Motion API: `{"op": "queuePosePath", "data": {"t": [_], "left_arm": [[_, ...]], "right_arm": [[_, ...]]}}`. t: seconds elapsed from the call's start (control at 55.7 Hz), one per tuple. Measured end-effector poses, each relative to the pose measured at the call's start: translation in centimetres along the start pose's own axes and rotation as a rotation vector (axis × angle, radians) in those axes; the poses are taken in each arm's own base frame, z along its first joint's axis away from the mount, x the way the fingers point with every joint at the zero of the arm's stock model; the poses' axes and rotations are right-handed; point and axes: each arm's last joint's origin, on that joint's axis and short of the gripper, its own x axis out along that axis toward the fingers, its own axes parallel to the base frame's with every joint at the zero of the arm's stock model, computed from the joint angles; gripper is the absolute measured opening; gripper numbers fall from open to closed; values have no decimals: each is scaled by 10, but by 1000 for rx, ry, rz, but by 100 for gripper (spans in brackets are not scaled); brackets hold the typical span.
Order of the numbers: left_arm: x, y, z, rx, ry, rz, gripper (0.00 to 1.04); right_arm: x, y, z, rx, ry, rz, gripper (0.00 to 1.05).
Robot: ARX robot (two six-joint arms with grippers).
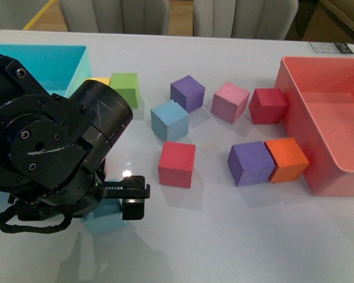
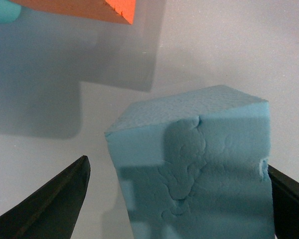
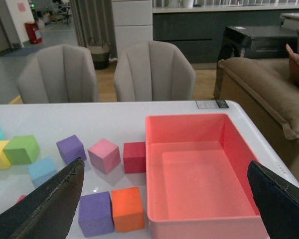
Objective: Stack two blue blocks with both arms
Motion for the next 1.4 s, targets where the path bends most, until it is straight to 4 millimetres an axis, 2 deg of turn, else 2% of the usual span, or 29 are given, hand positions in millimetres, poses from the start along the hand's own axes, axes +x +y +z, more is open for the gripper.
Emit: {"op": "queuePosePath", "data": {"t": [0.09,0.269,0.305,0.377,0.556,0.825,0.969,1.059,1.399], "left_arm": [[0,-1,0,3,-2,-1,95],[-1,-4,-2,13,2,-8,69],[-3,-6,-2,18,3,-9,61],[-9,-8,-2,25,-2,-11,53],[-31,-8,-3,38,-20,0,48],[-82,-10,7,64,-109,-28,45],[-97,-22,26,99,-154,-42,45],[-104,-40,55,162,-195,-50,44],[-89,-82,115,312,-202,-17,44]], "right_arm": [[0,0,0,0,0,0,96],[0,0,0,0,0,0,96],[0,0,0,0,0,0,96],[0,0,0,0,0,0,96],[0,0,0,0,0,0,96],[0,0,0,0,0,0,96],[0,0,0,0,0,0,96],[0,0,0,0,0,0,96],[0,0,0,0,0,0,96]]}}
